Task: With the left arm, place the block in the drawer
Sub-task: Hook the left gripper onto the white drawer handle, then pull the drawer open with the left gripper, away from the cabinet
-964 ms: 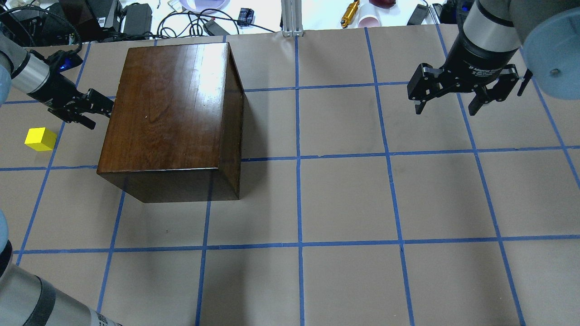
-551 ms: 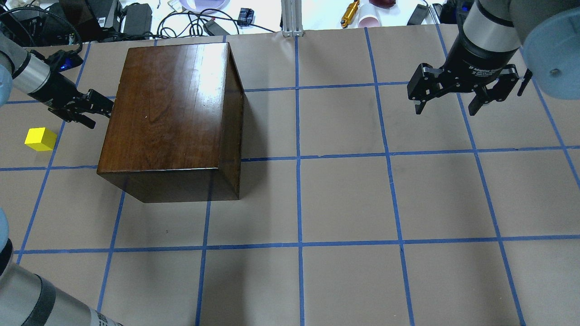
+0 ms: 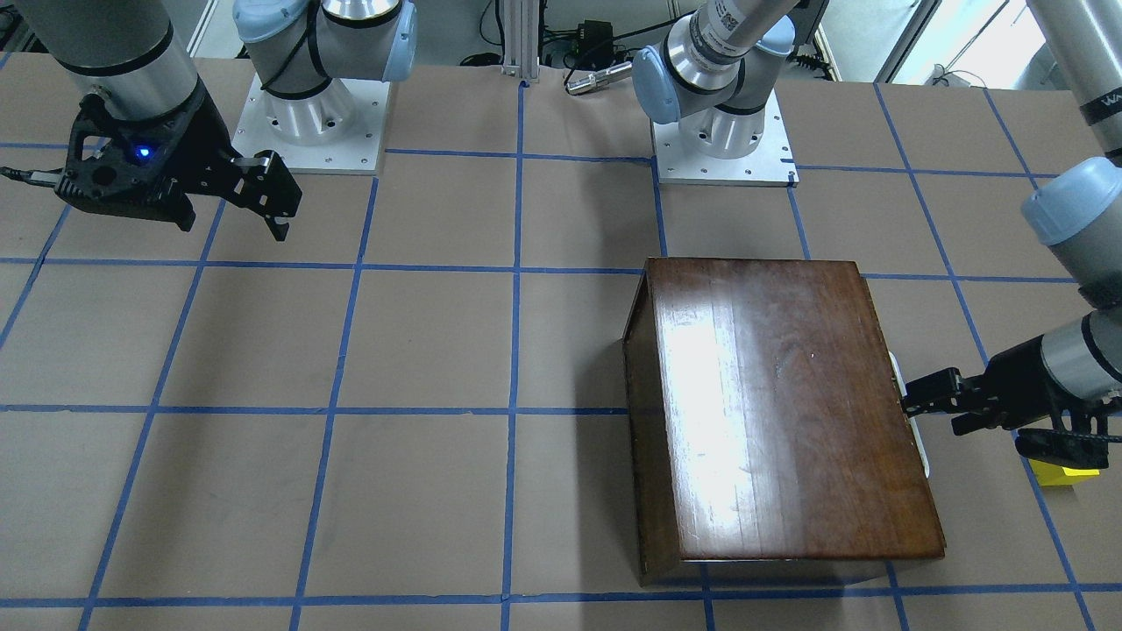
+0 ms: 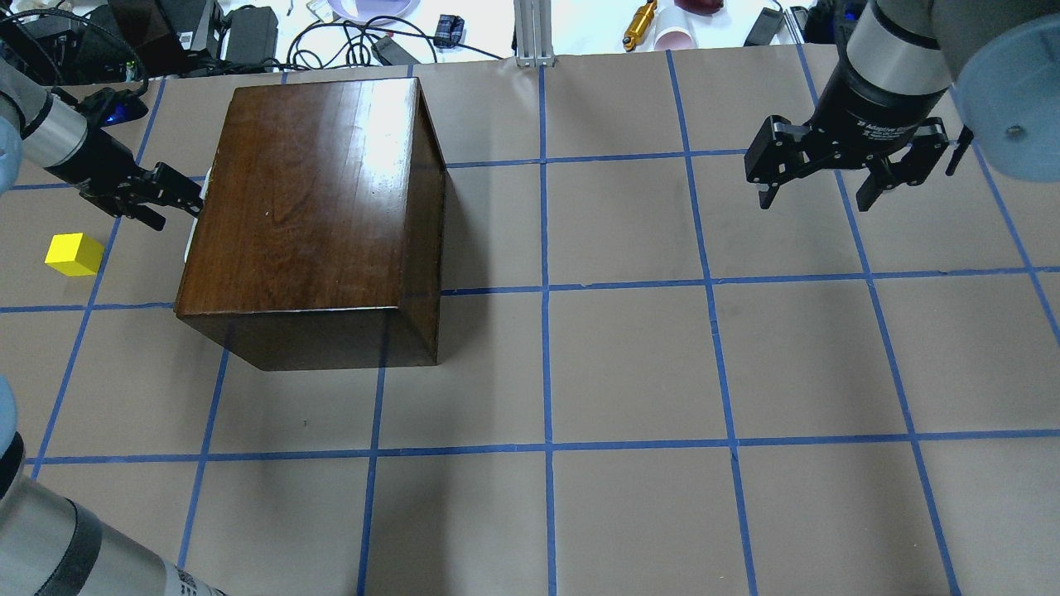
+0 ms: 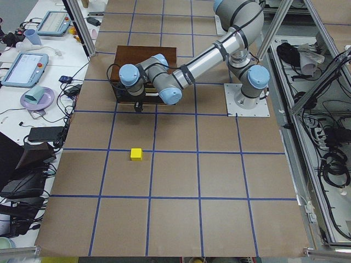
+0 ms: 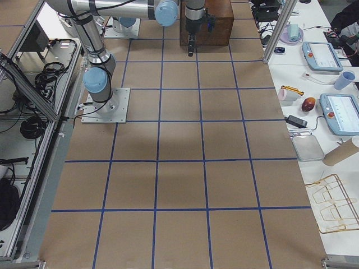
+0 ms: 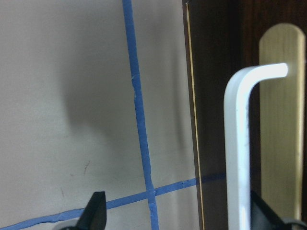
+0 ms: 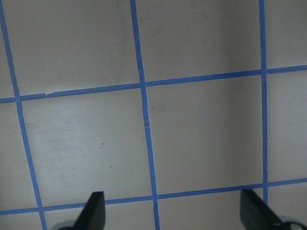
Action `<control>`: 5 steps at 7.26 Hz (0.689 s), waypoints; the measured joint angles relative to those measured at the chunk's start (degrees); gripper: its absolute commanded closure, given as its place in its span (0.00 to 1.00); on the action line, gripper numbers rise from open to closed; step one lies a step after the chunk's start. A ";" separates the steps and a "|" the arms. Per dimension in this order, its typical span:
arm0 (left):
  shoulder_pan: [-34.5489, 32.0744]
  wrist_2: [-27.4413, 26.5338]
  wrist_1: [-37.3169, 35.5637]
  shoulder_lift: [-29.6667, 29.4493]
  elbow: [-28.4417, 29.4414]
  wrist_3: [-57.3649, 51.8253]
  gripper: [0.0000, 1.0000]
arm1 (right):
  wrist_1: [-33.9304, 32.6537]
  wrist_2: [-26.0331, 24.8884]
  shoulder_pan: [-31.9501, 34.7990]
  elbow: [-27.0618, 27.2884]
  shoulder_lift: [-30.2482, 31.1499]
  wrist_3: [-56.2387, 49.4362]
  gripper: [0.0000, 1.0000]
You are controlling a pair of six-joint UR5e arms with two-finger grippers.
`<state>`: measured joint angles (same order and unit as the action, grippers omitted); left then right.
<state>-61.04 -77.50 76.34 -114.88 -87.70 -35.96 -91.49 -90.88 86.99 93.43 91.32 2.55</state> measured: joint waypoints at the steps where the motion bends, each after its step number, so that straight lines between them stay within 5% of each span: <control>1: 0.11 -0.25 -0.29 -0.04 0.03 -0.55 0.00 | 0.00 0.00 0.01 0.00 0.00 0.00 0.00; 5: 0.52 -1.05 -0.49 -0.06 0.31 -2.46 0.00 | 0.00 0.00 0.02 0.03 0.00 0.00 0.00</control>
<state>-60.53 -78.54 75.85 -114.94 -87.39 -38.43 -91.49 -90.88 87.01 93.46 91.32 2.55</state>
